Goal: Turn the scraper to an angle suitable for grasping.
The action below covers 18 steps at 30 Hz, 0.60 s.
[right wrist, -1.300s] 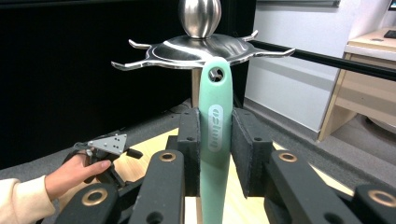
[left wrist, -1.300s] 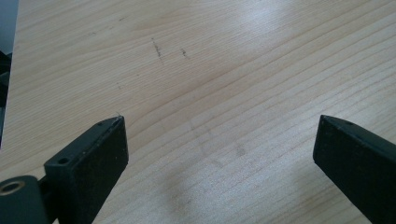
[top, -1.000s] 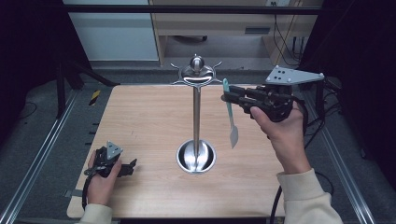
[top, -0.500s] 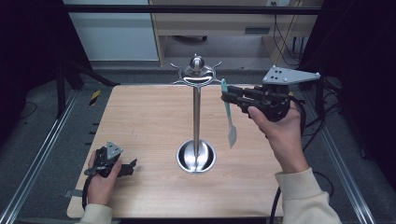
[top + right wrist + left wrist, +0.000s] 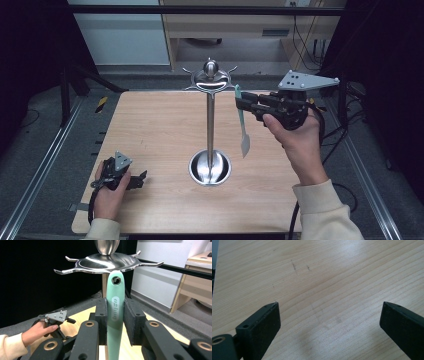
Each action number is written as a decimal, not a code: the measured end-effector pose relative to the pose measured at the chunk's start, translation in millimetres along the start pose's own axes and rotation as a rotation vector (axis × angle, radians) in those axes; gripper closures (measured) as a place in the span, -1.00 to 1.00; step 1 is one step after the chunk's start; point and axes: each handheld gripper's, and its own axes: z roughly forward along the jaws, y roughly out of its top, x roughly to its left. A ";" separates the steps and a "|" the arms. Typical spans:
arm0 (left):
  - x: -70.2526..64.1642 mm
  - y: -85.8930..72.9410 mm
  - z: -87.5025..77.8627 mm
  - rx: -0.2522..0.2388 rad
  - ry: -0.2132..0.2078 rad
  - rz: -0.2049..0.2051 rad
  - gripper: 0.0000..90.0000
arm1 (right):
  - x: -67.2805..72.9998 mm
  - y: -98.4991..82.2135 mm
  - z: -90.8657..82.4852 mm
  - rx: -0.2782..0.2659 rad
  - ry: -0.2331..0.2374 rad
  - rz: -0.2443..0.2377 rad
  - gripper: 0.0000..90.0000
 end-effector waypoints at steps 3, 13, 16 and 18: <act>0.1 0.0 -0.1 -0.001 0.000 0.000 -0.93 | 0.2 -0.1 1.2 0.000 0.000 0.000 0.65; 0.1 -0.1 -0.1 0.000 0.000 -0.001 -0.93 | 0.2 0.1 3.8 0.000 -0.002 -0.003 0.65; -0.5 0.1 0.1 0.002 -0.001 0.001 -0.93 | -0.3 -0.6 3.6 -0.005 0.000 0.000 0.65; -0.4 -0.2 0.1 0.003 -0.002 0.002 -0.93 | -0.2 -0.8 4.3 -0.007 0.000 0.001 0.65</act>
